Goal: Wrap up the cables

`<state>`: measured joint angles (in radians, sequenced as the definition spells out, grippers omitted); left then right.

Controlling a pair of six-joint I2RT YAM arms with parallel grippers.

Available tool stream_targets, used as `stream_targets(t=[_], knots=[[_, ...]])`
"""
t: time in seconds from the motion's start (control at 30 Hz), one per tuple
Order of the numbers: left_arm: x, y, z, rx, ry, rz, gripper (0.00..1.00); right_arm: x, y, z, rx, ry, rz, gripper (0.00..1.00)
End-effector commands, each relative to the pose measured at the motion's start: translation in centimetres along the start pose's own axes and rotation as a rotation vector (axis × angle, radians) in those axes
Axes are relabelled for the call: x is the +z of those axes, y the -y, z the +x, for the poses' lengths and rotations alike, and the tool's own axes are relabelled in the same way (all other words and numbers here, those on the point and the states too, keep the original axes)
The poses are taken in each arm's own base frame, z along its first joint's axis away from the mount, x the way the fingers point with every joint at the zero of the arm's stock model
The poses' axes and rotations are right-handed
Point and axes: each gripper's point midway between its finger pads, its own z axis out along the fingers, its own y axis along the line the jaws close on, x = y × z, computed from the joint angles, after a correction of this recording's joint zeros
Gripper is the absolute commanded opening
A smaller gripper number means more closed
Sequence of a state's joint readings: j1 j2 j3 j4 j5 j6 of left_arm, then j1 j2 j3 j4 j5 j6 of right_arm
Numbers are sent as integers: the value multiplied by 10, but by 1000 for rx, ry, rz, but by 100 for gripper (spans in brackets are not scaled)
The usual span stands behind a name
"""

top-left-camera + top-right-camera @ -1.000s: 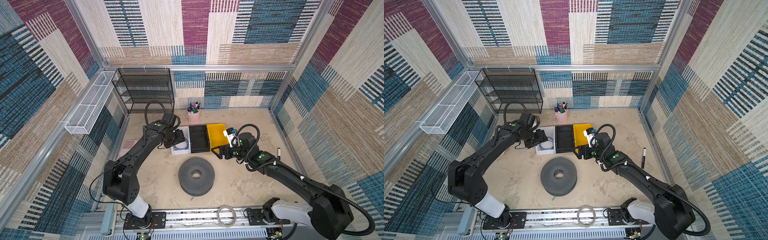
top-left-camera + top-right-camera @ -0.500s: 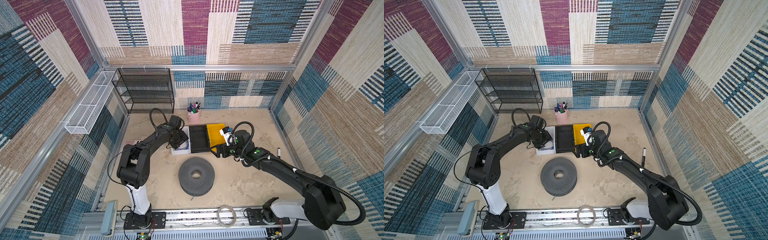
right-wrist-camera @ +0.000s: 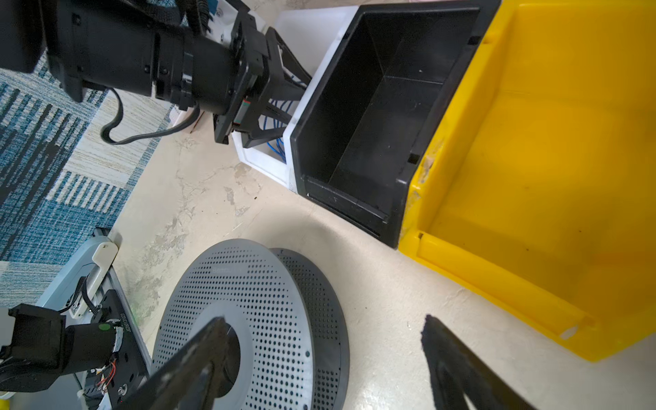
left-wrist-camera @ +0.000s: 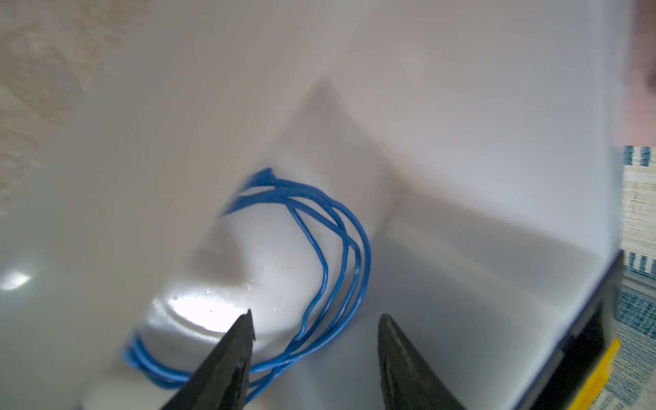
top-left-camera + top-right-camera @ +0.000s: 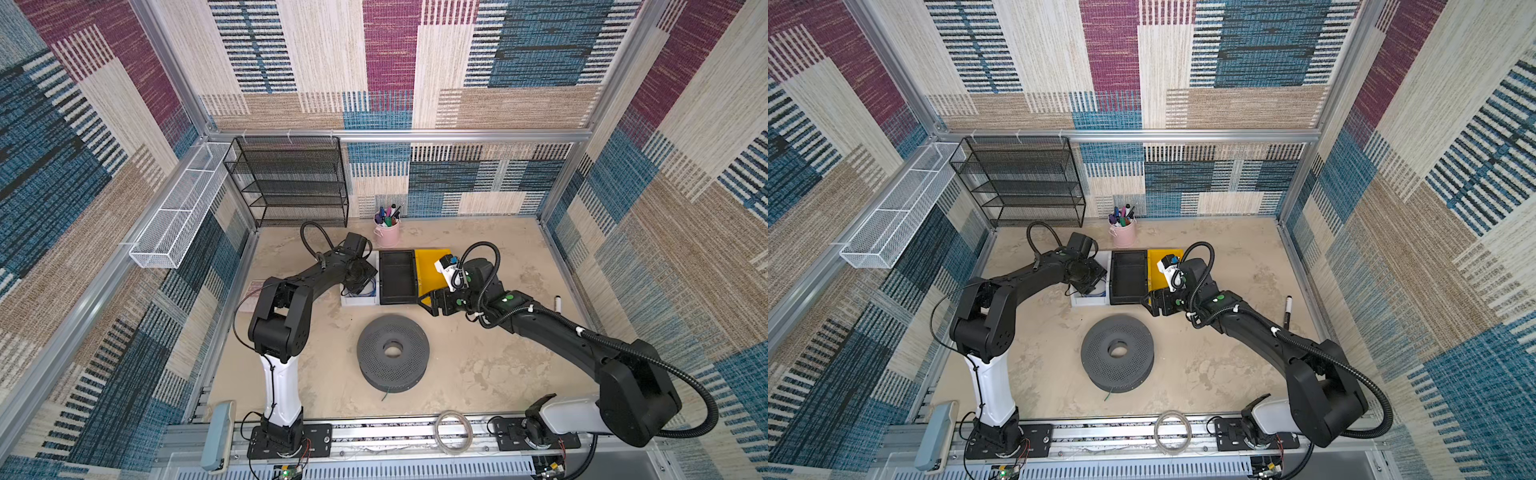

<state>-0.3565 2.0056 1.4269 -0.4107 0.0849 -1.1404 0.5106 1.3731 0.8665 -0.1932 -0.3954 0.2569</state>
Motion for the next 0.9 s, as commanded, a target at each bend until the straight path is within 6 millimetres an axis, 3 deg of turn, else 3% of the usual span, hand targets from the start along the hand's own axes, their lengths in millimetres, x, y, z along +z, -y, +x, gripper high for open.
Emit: stream_targets(t=[0.0,0.23,0.37,0.87], knots=[[3,-4,-3,-22,19,-16,52,-1,-3,-1,-16,4,-11,88],[12,-6,-5,-42,28,-3,29,-4,-3,0,-14,4,-8,87],[10,-5,-9,-37,50,-9,1,-6,-4,-3,-17,11,-5,87],[-34,4,-11,-27,118,82,0,-20,-9,-9,-17,61,-7,86]])
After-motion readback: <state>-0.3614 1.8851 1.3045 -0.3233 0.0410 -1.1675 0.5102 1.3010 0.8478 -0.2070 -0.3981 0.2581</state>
